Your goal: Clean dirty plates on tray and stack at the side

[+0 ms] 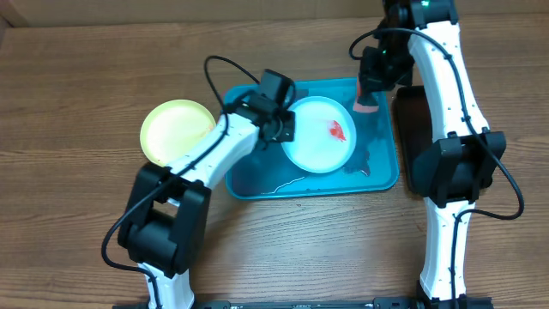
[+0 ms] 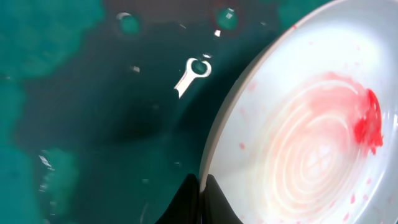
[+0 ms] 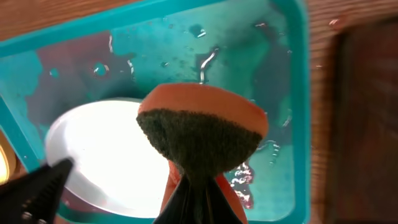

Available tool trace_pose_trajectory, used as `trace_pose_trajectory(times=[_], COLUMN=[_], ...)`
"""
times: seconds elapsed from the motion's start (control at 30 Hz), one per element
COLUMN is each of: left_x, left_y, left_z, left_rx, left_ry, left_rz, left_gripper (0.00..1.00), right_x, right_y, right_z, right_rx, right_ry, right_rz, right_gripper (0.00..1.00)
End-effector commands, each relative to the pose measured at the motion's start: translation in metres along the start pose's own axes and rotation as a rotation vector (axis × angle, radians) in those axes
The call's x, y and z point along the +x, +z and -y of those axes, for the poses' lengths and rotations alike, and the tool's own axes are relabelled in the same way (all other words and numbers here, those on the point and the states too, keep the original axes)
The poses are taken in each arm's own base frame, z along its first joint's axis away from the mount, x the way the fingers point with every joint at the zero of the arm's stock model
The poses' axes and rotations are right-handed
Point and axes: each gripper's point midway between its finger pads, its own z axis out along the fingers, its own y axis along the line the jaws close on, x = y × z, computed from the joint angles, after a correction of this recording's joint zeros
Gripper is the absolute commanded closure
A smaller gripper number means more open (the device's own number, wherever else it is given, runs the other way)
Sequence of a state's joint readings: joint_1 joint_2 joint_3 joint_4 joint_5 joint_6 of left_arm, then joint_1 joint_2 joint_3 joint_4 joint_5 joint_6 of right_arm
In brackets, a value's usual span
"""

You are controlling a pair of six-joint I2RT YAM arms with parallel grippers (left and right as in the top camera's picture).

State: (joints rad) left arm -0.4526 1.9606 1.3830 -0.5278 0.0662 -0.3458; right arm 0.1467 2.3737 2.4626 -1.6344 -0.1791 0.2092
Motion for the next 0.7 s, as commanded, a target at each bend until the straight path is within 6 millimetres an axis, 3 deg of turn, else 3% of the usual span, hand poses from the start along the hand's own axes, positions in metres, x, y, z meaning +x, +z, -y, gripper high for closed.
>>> trace_pose_trajectory(times=[0.0, 0.13, 0.37, 0.53, 0.67], left_x=[-0.005, 0.002, 0.036, 0.043, 0.04], left_y=[-0.002, -0.003, 0.002, 0.012, 0.014], left_z=[0.002, -0.012, -0.035, -0.05, -0.068], left_rx=[0.056, 0.034, -0.02, -0.048, -0.064], left_ry=[0.113, 0.121, 0.029, -0.091, -0.171], left_rz=[-0.008, -0.046, -0.19, -0.224, -0.224], left_gripper=[0.96, 0.96, 0.96, 0.96, 0.96], right_x=[0.009, 0.011, 0.02, 0.032, 0.043], right_y=[-0.006, 0.003, 0.014, 0.022, 0.037], right_z=[-0.015, -0.04, -0.087, -0.106, -0.109], right_rx=[-0.017, -0.065, -0.083, -0.08, -0.068], right_ry=[-0.037, -0.082, -0.191, -0.234, -0.222], right_rz=[0.009, 0.012, 0.036, 0.025, -0.014], right_gripper=[0.96, 0.96, 0.96, 0.96, 0.96])
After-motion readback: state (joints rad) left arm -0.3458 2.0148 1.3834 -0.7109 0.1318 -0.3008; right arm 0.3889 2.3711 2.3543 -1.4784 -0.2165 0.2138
